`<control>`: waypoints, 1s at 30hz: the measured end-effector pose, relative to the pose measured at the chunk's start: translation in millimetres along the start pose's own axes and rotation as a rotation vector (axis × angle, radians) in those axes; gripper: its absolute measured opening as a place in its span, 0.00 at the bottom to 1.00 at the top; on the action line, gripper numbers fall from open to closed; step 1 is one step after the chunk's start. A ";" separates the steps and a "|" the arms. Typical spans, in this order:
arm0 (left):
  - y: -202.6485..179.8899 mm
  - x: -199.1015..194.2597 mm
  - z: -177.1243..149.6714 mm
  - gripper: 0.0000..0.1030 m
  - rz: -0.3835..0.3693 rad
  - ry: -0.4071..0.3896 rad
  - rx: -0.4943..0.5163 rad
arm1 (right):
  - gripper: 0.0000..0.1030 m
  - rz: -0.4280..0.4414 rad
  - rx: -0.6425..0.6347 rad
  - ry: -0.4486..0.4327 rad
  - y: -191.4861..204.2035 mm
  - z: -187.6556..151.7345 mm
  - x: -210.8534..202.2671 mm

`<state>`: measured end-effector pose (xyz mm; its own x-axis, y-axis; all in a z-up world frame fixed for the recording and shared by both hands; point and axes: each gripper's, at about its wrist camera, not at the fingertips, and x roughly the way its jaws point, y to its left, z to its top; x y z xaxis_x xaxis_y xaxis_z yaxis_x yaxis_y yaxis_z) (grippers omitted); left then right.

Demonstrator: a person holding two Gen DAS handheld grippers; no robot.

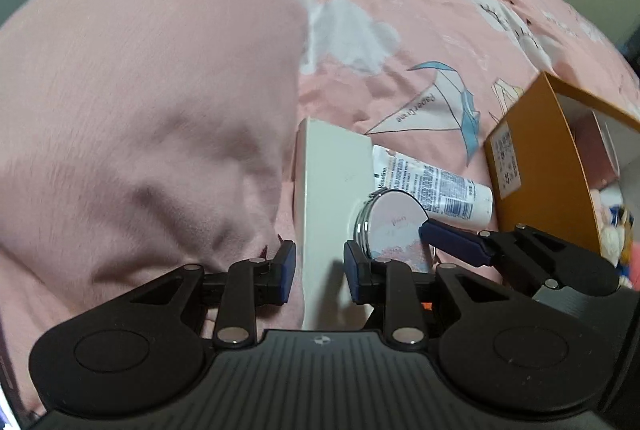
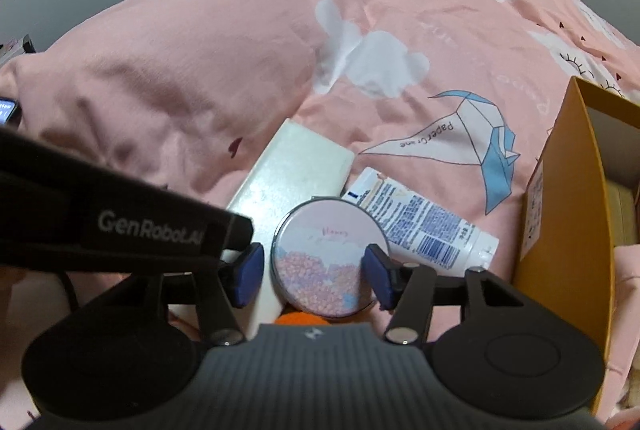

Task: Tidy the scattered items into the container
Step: 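Close the right gripper on the compact mirror while the left grips the white box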

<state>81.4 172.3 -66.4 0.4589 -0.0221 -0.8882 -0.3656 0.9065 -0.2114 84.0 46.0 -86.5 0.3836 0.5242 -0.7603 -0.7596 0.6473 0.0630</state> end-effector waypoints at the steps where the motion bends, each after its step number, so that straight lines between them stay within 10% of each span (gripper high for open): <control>1: 3.3 0.1 0.0 0.30 -0.011 0.000 -0.018 | 0.57 -0.004 0.001 -0.005 0.3 0.7 1.0; 8: 11.6 -0.4 0.3 0.30 -0.041 -0.002 -0.066 | 0.55 0.005 0.012 -0.030 -0.9 2.2 8.5; 11: 10.8 -0.8 0.1 0.30 -0.039 -0.003 -0.060 | 0.35 0.003 0.011 -0.029 -0.5 0.5 4.7; 19: 11.6 -2.0 -0.8 0.30 -0.043 -0.005 -0.051 | 0.18 -0.041 0.028 -0.053 -0.5 -1.2 -14.2; 30: 8.8 12.9 0.2 0.39 -0.017 0.028 -0.037 | 0.14 -0.163 0.069 -0.088 -8.1 -4.5 -30.3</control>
<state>84.3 180.1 -79.6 0.4427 -0.0494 -0.8953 -0.3883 0.8894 -0.2411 76.1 22.4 -66.9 0.5459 0.4535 -0.7045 -0.6467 0.7627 -0.0100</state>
